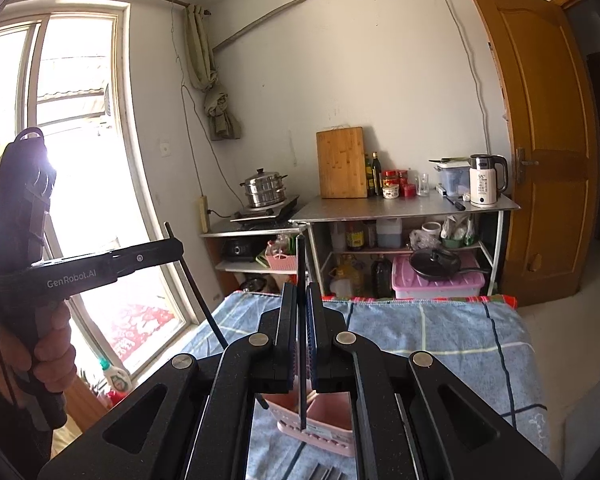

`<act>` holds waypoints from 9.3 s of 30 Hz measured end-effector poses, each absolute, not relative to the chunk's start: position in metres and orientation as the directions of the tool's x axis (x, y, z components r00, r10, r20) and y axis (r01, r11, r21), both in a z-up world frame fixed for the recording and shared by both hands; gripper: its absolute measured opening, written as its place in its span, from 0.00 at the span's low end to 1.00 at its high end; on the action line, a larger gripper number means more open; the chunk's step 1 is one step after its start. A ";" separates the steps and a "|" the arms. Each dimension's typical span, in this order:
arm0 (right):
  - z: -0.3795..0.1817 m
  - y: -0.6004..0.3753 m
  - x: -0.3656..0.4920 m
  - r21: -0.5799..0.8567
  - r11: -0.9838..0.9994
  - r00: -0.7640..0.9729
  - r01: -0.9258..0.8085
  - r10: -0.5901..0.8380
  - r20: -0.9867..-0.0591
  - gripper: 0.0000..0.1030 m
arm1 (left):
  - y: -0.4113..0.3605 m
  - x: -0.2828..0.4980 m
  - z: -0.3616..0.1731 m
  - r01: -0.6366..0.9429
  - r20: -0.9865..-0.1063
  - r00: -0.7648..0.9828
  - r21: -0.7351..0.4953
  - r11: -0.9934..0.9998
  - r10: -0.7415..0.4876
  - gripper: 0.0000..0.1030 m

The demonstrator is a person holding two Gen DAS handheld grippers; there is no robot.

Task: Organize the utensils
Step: 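Lift both black chopsticks and carry them above the pink basket, then open the left tool into the basket while the right tool releases its chopstick, then move the left tool to the metal chopsticks while the right tool approaches black ones, then close the left tool on a metal chopstick while the right tool grasps a black chopstick, then lift both held chopsticks and carry them toward the pink basket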

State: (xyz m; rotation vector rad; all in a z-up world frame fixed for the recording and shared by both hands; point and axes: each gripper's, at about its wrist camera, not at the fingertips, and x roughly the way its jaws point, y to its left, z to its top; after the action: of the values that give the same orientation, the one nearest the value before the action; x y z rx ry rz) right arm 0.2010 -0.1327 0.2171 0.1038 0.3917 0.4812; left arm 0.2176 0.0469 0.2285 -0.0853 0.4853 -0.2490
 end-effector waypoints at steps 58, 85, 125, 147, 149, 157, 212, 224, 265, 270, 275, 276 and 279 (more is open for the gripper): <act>0.095 -0.174 0.111 0.209 0.909 0.744 -0.361 0.416 -0.523 0.15 | 0.039 0.122 0.071 0.214 -0.547 0.781 -0.220 0.952 -0.302 0.28; 0.004 -0.158 0.152 0.252 0.917 0.578 -0.310 0.392 -0.716 0.15 | 0.014 0.158 -0.001 0.231 -0.696 0.628 -0.259 0.938 -0.347 0.28; -0.034 -0.170 0.189 0.155 0.952 0.499 -0.262 0.271 -0.823 0.07 | -0.048 0.214 -0.052 0.258 -0.828 0.491 -0.159 0.953 -0.271 0.28; -0.023 -0.170 0.201 0.153 0.956 0.516 -0.250 0.265 -0.814 0.07 | -0.059 0.227 -0.040 0.266 -0.797 0.494 -0.243 0.933 -0.349 0.05; -0.015 -0.173 0.198 0.159 0.955 0.534 -0.251 0.273 -0.800 0.07 | -0.056 0.223 -0.028 0.269 -0.780 0.515 -0.248 0.931 -0.357 0.05; 0.034 -0.185 0.181 0.179 0.948 0.632 -0.262 0.309 -0.711 0.06 | -0.039 0.201 0.043 0.309 -0.670 0.629 -0.249 0.918 -0.394 0.04; 0.131 -0.197 0.135 0.128 0.934 0.796 -0.334 0.353 -0.492 0.04 | 0.041 0.188 0.084 0.146 -0.620 0.731 -0.269 0.952 -0.287 0.33; 0.130 -0.192 0.140 0.118 0.931 0.795 -0.345 0.356 -0.490 0.04 | 0.111 0.229 -0.010 -0.169 -0.785 0.576 -0.390 0.905 -0.230 0.41; 0.135 -0.191 0.142 0.109 0.935 0.799 -0.338 0.346 -0.492 0.04 | 0.065 0.217 0.085 0.033 -0.664 0.726 -0.223 0.974 -0.177 0.05; 0.141 -0.192 0.139 0.109 0.935 0.806 -0.337 0.346 -0.480 0.04 | 0.056 0.199 0.115 0.093 -0.610 0.766 -0.207 0.974 -0.202 0.05; 0.150 -0.191 0.137 0.113 0.933 0.811 -0.343 0.355 -0.465 0.04 | 0.048 0.188 0.136 0.130 -0.576 0.788 -0.191 0.973 -0.218 0.05; 0.153 -0.190 0.137 0.114 0.931 0.812 -0.346 0.359 -0.461 0.04 | 0.046 0.186 0.140 0.136 -0.570 0.792 -0.188 0.973 -0.221 0.05; 0.161 -0.187 0.138 0.118 0.925 0.813 -0.360 0.374 -0.446 0.04 | 0.044 0.183 0.150 0.148 -0.555 0.800 -0.184 0.972 -0.227 0.05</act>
State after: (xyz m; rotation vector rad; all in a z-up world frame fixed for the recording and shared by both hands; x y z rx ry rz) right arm 0.1381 -0.1872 0.1612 0.0286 0.4821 0.3917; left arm 0.1835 0.0440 0.1504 -0.1338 0.6112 -0.2020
